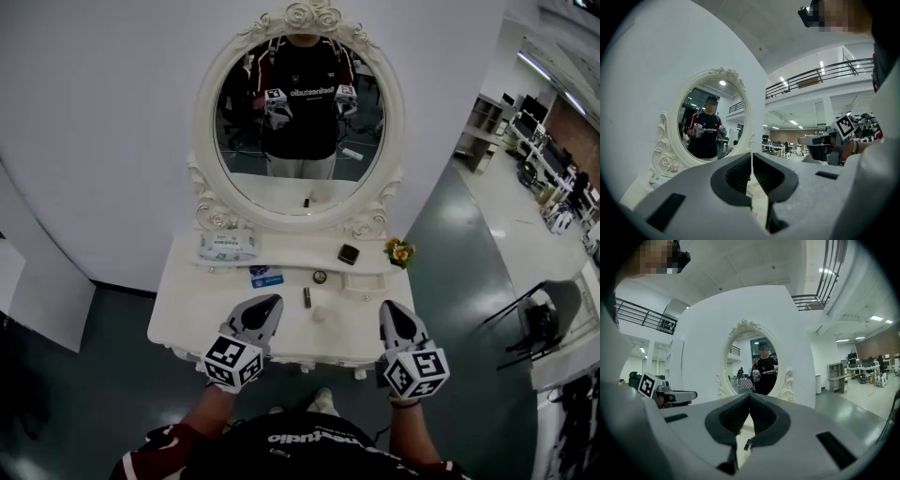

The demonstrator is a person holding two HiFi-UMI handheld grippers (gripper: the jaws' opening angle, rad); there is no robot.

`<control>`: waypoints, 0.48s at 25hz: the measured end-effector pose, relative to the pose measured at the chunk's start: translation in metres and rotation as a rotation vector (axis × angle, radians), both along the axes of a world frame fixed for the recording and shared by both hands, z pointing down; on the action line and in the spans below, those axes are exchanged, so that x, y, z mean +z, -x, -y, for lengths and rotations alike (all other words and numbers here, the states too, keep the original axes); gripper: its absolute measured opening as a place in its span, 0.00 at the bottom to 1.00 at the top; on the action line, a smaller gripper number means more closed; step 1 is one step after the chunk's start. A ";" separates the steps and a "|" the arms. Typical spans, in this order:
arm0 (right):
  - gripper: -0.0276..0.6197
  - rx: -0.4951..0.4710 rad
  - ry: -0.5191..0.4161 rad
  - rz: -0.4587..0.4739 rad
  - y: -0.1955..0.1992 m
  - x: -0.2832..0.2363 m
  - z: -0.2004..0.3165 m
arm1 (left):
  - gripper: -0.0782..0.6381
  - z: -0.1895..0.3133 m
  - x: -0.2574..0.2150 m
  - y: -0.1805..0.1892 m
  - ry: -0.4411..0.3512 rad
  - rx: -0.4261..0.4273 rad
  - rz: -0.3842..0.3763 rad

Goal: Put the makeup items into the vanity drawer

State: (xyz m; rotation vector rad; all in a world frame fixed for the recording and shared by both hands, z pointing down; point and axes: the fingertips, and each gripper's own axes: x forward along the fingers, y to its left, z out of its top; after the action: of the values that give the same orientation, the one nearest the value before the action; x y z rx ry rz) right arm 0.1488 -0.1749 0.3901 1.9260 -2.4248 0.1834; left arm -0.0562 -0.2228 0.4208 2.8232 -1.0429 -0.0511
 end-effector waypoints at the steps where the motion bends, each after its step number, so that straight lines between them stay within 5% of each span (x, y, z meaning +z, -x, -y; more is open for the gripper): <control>1: 0.05 -0.008 -0.004 0.001 -0.001 -0.002 0.004 | 0.12 0.001 -0.002 -0.003 -0.005 0.000 0.002; 6: 0.05 -0.047 -0.011 0.002 -0.002 -0.003 0.021 | 0.13 0.011 -0.009 -0.014 -0.031 0.002 -0.010; 9: 0.05 -0.055 -0.008 0.005 -0.007 -0.003 0.026 | 0.38 0.011 -0.013 -0.027 -0.058 0.037 -0.018; 12: 0.05 -0.057 -0.006 0.013 -0.013 -0.002 0.029 | 0.43 0.015 -0.008 -0.036 -0.058 0.043 0.000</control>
State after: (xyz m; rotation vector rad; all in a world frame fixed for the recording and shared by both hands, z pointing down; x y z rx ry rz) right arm 0.1615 -0.2035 0.3877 1.8611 -2.4878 0.1873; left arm -0.0197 -0.2380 0.4131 2.8963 -0.9956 -0.0774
